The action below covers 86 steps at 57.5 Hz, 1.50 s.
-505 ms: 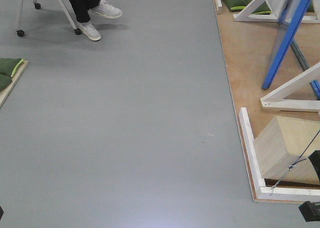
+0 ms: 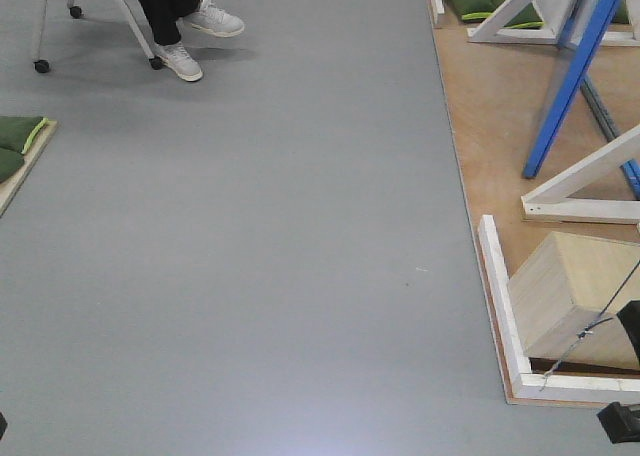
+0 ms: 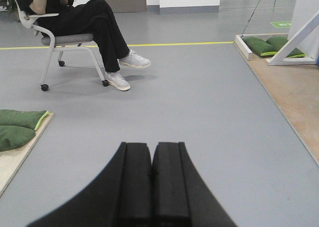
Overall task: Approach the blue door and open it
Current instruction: 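Drive the base forward toward the blue door in the white frame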
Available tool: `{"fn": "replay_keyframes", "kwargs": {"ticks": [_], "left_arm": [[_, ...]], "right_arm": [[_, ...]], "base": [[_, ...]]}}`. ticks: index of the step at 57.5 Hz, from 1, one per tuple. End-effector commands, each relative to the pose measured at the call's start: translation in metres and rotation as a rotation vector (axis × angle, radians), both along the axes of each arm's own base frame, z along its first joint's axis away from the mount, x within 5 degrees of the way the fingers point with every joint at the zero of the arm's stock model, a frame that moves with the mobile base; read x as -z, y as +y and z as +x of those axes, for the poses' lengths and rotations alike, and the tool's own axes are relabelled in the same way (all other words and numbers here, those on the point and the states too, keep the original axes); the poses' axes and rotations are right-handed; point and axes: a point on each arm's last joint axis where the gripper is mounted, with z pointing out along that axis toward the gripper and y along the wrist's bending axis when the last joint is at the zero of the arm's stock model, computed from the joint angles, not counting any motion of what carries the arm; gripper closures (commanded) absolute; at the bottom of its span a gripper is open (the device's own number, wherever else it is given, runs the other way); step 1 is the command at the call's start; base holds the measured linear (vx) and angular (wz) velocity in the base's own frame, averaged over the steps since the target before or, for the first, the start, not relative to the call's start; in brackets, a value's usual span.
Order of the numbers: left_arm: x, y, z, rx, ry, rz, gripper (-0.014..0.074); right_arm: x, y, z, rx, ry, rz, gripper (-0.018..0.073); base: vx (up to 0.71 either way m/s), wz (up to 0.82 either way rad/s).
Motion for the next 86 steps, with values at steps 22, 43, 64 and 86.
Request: {"fn": "replay_keyframes", "kwargs": {"ticks": [22, 43, 64, 86], "left_arm": [[-0.0171, -0.0009, -0.0005, 0.011, -0.123, -0.009, 0.0524], [-0.0171, -0.0009, -0.0005, 0.011, -0.123, -0.009, 0.0524], [-0.0171, -0.0009, -0.0005, 0.011, -0.123, -0.009, 0.0524], [-0.0171, -0.0009, -0.0005, 0.011, -0.123, -0.009, 0.0524]], "right_arm": [[-0.0081, -0.0001, -0.0001, 0.001, -0.093, 0.011, 0.0547], [-0.0078, -0.0001, -0.0001, 0.001, -0.09, 0.011, 0.0547], [-0.0078, -0.0001, -0.0001, 0.001, -0.09, 0.011, 0.0547], [-0.0078, -0.0001, -0.0001, 0.001, -0.09, 0.011, 0.0547]], "base": [[0.0, 0.0], [0.09, -0.07], [0.27, -0.13], [0.37, -0.01]]}}
